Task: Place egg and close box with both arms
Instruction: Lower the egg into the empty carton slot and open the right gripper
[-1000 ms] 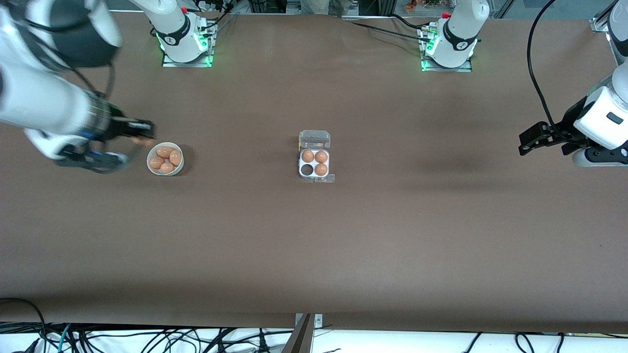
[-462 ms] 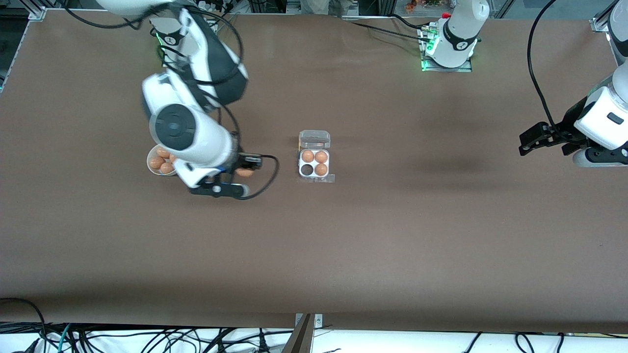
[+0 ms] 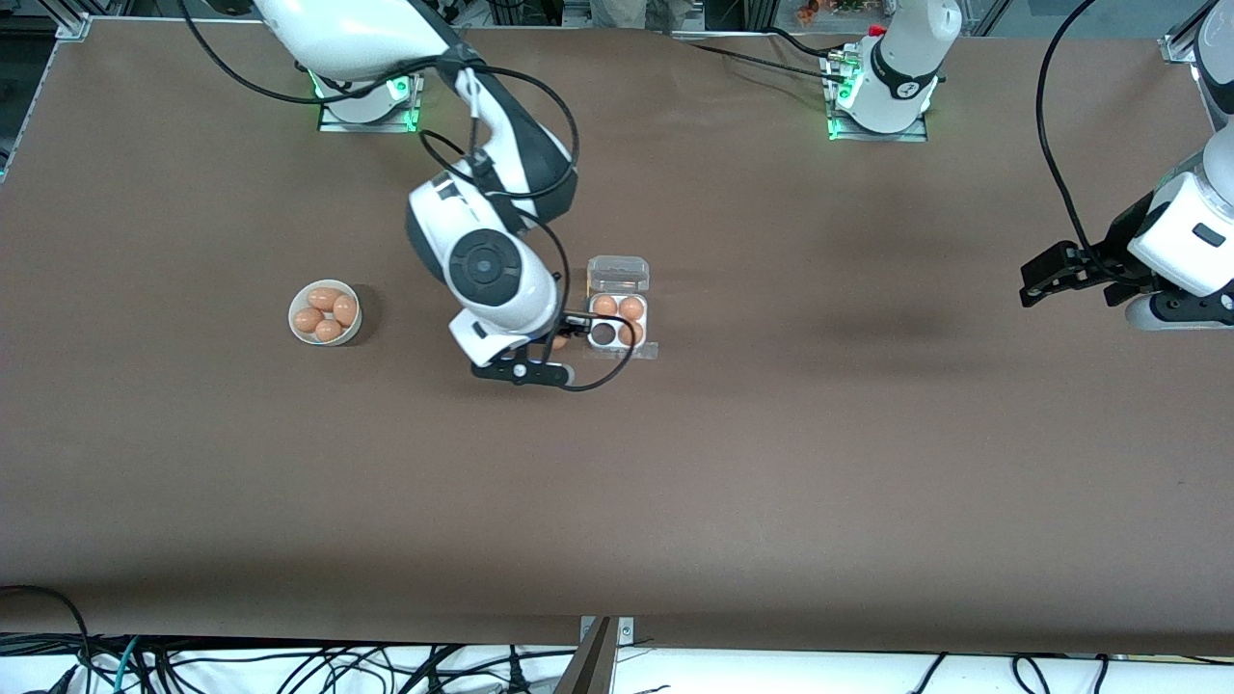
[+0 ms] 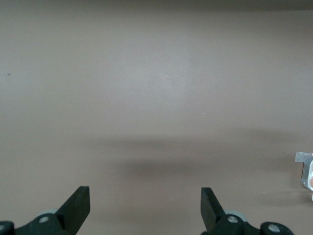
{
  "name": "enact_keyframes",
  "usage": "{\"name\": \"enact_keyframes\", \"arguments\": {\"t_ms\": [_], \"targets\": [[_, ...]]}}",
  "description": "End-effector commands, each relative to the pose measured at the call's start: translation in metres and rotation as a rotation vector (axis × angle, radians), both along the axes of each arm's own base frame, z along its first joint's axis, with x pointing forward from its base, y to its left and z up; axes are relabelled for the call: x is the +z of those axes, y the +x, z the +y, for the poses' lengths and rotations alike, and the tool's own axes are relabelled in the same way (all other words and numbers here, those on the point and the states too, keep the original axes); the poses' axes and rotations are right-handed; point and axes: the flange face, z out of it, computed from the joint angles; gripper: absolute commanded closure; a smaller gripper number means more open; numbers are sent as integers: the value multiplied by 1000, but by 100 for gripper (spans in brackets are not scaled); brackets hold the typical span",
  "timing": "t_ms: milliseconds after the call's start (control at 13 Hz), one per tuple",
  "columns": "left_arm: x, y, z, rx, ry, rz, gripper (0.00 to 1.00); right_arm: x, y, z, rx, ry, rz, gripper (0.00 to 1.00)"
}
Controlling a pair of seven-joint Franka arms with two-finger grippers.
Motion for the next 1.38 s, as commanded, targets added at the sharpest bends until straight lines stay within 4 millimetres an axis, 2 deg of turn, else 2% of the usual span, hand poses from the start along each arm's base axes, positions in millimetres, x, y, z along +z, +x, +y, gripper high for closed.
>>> {"name": "enact_keyframes", "arguments": {"t_ms": [0,308,846,923,1000,1077,1154,1308], "targets": [[6,4,2,-11,-16,-6,0,-25,-6,26,-17,10,-12,100],[2,6,-2,-5,-21,1,0,-70,-21,51,-20,-3,-23,100],[-2,7,0,-12,-22,7,0,-87,-41,66,-44,-42,-10,100],[-2,7,0,-11,-22,8,0,-90,-42,65,-48,-46,-8,92],[-2,7,0,-11,-22,8,0,-91,-41,66,-55,-42,-14,45],[-2,7,0,-11,-22,8,0,-94,-43,67,-52,-45,-15,15],[-2,7,0,-9,-22,7,0,-95,-47,70,-45,-49,-19,0],[-2,7,-1,-8,-22,9,0,-95,-46,69,-43,-54,-21,0]]}}
